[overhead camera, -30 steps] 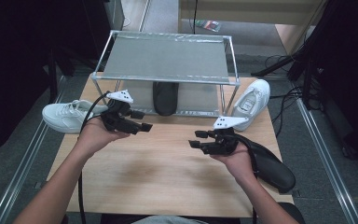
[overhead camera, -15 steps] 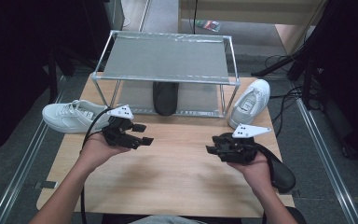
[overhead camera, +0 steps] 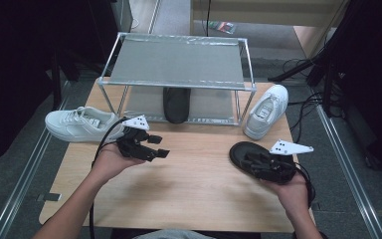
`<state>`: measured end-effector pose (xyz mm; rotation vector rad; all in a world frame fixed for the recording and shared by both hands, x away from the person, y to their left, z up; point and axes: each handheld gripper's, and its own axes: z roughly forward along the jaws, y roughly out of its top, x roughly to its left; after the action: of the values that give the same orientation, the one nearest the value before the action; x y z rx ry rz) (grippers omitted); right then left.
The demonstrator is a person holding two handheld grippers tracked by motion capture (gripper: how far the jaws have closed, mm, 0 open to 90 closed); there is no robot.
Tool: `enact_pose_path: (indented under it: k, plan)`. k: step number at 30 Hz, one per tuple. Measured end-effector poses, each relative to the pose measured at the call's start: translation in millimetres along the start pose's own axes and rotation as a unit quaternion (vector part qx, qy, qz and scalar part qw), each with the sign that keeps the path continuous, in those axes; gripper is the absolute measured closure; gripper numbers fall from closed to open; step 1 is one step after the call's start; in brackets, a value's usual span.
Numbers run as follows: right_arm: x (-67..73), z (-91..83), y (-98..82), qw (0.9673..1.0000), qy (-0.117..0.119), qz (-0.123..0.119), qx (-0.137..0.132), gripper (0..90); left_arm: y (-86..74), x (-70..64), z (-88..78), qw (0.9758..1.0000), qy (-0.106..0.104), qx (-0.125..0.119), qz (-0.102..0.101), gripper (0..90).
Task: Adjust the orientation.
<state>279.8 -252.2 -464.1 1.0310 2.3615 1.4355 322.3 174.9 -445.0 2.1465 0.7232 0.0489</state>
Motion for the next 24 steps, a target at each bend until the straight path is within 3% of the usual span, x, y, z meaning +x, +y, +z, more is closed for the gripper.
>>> enact_pose_path:
  k: [9,14,18,21,24]
  plan:
    - [-20.7,-18.0,-15.9,0.9984,-0.041,0.037,0.008,56.6,6.0,3.3,13.5,0.9999,-0.016,0.002,0.001,37.2]
    - [-24.7,-22.8,-23.6,0.9945,-0.090,0.053,0.012,57.6,8.6,6.8,17.1,0.9997,-0.023,0.001,0.001,37.2]
    - [-28.8,-19.2,-31.1,0.9941,-0.080,0.069,0.024,58.7,10.4,8.0,18.5,0.9997,-0.025,-0.002,0.004,37.2]
    - [-30.1,-13.8,-33.9,0.9945,-0.071,0.067,0.039,61.8,10.7,9.5,19.8,0.9996,-0.026,-0.004,0.005,37.3]
    - [-29.2,-8.9,-35.4,0.9933,-0.086,0.053,0.057,63.1,10.5,10.8,20.2,0.9996,-0.026,-0.006,0.003,37.5]
